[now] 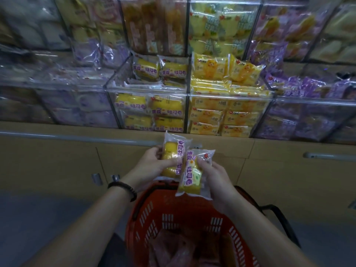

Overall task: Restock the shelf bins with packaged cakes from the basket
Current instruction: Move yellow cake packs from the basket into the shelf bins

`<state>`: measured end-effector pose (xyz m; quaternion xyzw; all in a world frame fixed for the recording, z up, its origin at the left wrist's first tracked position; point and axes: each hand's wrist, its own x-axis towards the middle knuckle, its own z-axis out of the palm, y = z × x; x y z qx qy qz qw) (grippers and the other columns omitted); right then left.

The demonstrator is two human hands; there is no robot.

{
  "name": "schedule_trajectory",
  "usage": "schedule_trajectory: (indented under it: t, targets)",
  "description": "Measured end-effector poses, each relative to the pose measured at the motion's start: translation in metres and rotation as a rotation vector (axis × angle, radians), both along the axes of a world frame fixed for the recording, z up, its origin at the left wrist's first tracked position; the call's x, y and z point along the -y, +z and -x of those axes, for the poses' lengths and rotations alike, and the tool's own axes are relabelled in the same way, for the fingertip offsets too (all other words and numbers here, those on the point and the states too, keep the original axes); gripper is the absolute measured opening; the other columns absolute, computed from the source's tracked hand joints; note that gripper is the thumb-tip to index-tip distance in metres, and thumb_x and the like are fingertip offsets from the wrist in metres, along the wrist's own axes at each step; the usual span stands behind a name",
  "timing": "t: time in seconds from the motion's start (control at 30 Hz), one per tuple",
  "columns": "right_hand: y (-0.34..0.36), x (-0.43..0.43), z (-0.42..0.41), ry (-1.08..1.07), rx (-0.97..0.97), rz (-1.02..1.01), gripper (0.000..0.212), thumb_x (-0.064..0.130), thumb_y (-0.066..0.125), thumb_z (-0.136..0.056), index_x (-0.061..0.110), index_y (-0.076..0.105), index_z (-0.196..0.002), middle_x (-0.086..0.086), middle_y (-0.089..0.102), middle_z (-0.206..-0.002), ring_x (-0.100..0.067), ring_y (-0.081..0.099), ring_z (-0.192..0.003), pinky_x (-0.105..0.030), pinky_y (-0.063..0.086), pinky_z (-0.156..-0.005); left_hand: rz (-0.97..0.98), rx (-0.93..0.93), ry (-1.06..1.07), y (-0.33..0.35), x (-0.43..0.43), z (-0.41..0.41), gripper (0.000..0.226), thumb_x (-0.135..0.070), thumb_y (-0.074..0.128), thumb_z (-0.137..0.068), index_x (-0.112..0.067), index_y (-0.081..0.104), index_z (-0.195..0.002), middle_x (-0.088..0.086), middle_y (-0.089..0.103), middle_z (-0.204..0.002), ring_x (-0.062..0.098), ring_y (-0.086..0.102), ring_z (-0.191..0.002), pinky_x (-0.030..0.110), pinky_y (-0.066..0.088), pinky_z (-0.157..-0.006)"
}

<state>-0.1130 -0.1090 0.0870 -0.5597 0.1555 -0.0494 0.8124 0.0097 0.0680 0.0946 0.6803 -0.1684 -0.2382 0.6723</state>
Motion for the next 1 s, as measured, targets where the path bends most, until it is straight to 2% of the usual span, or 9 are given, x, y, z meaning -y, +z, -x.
schedule_trajectory:
  t: [0.13, 0.27, 0.37, 0.47, 0.57, 0.7, 0.8, 0.9, 1.0]
  targets:
    - [0.014, -0.007, -0.001, 0.063, -0.005, -0.02, 0.043, 0.044, 0.043, -0.11, 0.017, 0.065, -0.134, -0.019, 0.075, -0.122, -0.038, 0.073, -0.111, -0.056, 0.057, -0.094, -0.062, 0.122, 0.0, 0.029, -0.028, -0.003, 0.063, -0.025, 0.094, -0.077, -0.011, 0.061, -0.129, 0.008, 0.079, -0.117, 0.027, 0.077, -0.109, 0.053, 0.058, -0.103]
    - [0.032, -0.017, 0.0, 0.119, -0.037, -0.089, 0.055, 0.056, 0.056, -0.101, 0.011, 0.073, -0.127, -0.025, 0.074, -0.118, -0.042, 0.074, -0.101, -0.052, 0.061, -0.079, -0.126, 0.264, -0.085, 0.072, -0.056, -0.002, 0.055, -0.029, 0.092, -0.078, -0.014, 0.067, -0.124, 0.009, 0.08, -0.115, 0.029, 0.077, -0.109, 0.055, 0.058, -0.102]
    - [0.057, -0.019, -0.002, 0.149, 0.085, 0.057, 0.06, 0.027, 0.088, -0.079, 0.01, 0.064, -0.132, -0.023, 0.074, -0.119, -0.042, 0.074, -0.101, -0.053, 0.062, -0.074, -0.17, 0.412, -0.084, 0.117, -0.074, -0.006, 0.051, -0.03, 0.093, -0.073, -0.015, 0.072, -0.117, 0.005, 0.081, -0.114, 0.026, 0.077, -0.107, 0.054, 0.06, -0.099]
    - [0.096, -0.016, -0.008, 0.092, 0.155, 0.429, 0.047, 0.001, 0.08, -0.087, 0.011, 0.055, -0.126, -0.008, 0.078, -0.107, -0.023, 0.077, -0.094, -0.037, 0.062, -0.072, -0.216, 0.555, 0.032, 0.166, -0.087, -0.02, 0.044, -0.032, 0.096, -0.068, -0.032, 0.08, -0.11, -0.001, 0.08, -0.107, 0.019, 0.079, -0.098, 0.04, 0.066, -0.081]
    - [0.143, -0.011, -0.019, 0.157, 0.208, 0.585, 0.046, 0.002, 0.077, -0.091, 0.017, 0.053, -0.127, -0.001, 0.077, -0.113, -0.022, 0.076, -0.102, -0.045, 0.063, -0.082, -0.303, 0.732, 0.195, 0.209, -0.092, -0.043, 0.042, -0.032, 0.099, -0.067, -0.041, 0.078, -0.103, -0.008, 0.078, -0.095, 0.006, 0.076, -0.08, 0.016, 0.056, -0.058]
    - [0.196, -0.001, -0.041, 0.176, 0.298, 0.909, 0.049, 0.015, 0.081, -0.091, 0.033, 0.059, -0.13, 0.011, 0.073, -0.121, -0.016, 0.071, -0.115, -0.04, 0.064, -0.083, -0.402, 0.92, 0.318, 0.252, -0.085, -0.093, 0.052, -0.036, 0.102, -0.063, -0.043, 0.073, -0.107, -0.013, 0.071, -0.106, 0.007, 0.069, -0.096, 0.031, 0.058, -0.076]
    - [0.227, 0.003, -0.064, 0.081, 0.297, 1.18, 0.052, 0.028, 0.083, -0.09, 0.039, 0.055, -0.133, 0.014, 0.068, -0.122, -0.01, 0.072, -0.106, -0.038, 0.065, -0.078, -0.479, 1.008, 0.313, 0.266, -0.067, -0.138, 0.044, -0.036, 0.1, -0.066, -0.043, 0.075, -0.102, -0.018, 0.068, -0.109, 0.007, 0.063, -0.103, 0.024, 0.049, -0.075]
    - [0.248, 0.002, -0.09, -0.019, 0.287, 1.462, 0.051, 0.037, 0.078, -0.092, 0.041, 0.051, -0.135, 0.023, 0.062, -0.116, -0.005, 0.068, -0.095, -0.034, 0.063, -0.076, -0.56, 1.087, 0.298, 0.263, -0.044, -0.188, 0.036, -0.036, 0.098, -0.071, -0.043, 0.079, -0.101, -0.008, 0.063, -0.116, 0.016, 0.06, -0.109, 0.03, 0.049, -0.086]
    - [0.263, -0.002, -0.117, -0.021, 0.263, 1.593, 0.054, 0.037, 0.071, -0.097, 0.043, 0.047, -0.145, 0.02, 0.057, -0.124, -0.007, 0.064, -0.105, -0.034, 0.061, -0.084, -0.615, 1.116, 0.331, 0.236, -0.027, -0.23, 0.036, -0.032, 0.093, -0.08, -0.04, 0.079, -0.112, -0.001, 0.058, -0.122, 0.025, 0.056, -0.119, 0.04, 0.05, -0.103]
